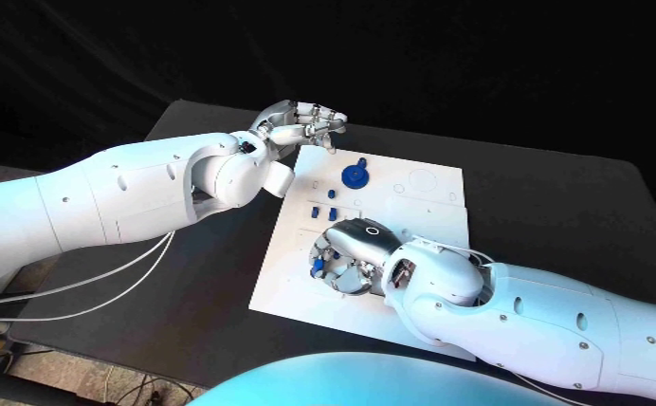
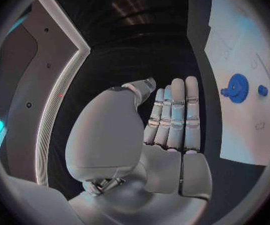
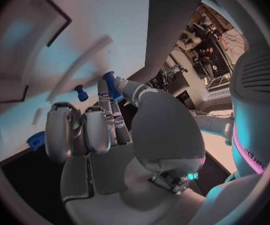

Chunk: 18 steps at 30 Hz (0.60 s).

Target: Assemble the parts on the task board

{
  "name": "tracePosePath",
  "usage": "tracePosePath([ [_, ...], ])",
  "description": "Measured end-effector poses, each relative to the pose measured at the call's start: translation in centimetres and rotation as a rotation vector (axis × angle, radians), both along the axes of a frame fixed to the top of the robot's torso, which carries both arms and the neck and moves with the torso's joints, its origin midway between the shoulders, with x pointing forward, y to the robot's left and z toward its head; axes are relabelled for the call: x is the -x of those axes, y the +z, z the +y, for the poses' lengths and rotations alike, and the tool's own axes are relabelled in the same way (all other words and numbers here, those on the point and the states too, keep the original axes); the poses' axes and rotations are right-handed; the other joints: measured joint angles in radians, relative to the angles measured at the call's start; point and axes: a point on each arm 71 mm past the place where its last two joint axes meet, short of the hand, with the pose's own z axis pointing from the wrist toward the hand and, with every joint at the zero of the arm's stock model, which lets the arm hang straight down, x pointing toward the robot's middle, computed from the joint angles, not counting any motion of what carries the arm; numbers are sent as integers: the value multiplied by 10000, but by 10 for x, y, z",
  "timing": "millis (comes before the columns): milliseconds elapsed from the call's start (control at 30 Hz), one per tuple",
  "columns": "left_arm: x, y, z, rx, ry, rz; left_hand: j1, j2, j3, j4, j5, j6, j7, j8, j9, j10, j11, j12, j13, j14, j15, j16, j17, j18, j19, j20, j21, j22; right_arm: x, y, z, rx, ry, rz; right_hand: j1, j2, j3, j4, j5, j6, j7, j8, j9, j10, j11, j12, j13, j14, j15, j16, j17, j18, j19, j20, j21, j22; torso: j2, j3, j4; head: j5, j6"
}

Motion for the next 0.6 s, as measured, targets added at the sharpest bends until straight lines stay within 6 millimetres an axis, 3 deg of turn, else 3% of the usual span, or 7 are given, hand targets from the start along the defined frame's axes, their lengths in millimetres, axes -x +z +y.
tracePosePath([
  [100, 0, 0, 0, 0, -6, 5, 0, 0, 0, 0, 0, 0, 0, 0, 0, 0, 0, 0, 0, 0, 0, 0, 0, 0, 0, 0, 0, 0, 1, 0, 1, 20, 36, -34, -124, -124, -115, 12, 116, -82, 37, -3, 39, 21, -20, -1, 7, 0, 0, 0, 13, 1, 0, 0, -29, 0, 0, 0, -2, -1, -2],
  [233, 0, 0, 0, -1, -13, 13, 0, 0, 0, 0, 0, 0, 0, 0, 0, 0, 0, 0, 1, 0, 0, 0, 0, 0, 0, 0, 0, 1, 1, -1, 1, 51, 55, -63, -335, -330, -270, 72, 247, -528, 87, -289, -59, 74, -1, -54, 45, 0, 0, 56, 68, 1, 0, 0, -28, 0, 0, 1, -6, -1, 0],
  [400, 0, 0, 0, -5, -16, 23, 0, 0, 0, 0, 0, 0, 0, 0, 0, 0, 0, 0, 1, 0, 0, 0, 0, 0, 0, 0, 0, 1, 1, -1, 0, 79, 39, -77, -385, -380, -293, 82, 247, -1095, 19, -594, -184, 110, -37, -117, 63, 0, 0, 60, 85, 1, 0, 0, -29, -1, -1, 4, -8, -3, 2],
  [600, 0, 0, 0, -8, -27, 37, 0, 0, 0, 0, 0, 0, 0, 0, 0, 0, 0, 0, 1, 0, 0, 0, -9, 0, 0, 0, 0, 1, 1, -1, -1, 40, -14, -133, -420, -527, -420, 151, 247, -1672, 57, -881, -291, 110, -37, -169, 75, 0, 0, 60, 26, 0, 0, 0, -137, -2, 0, 10, -11, -11, 12],
])
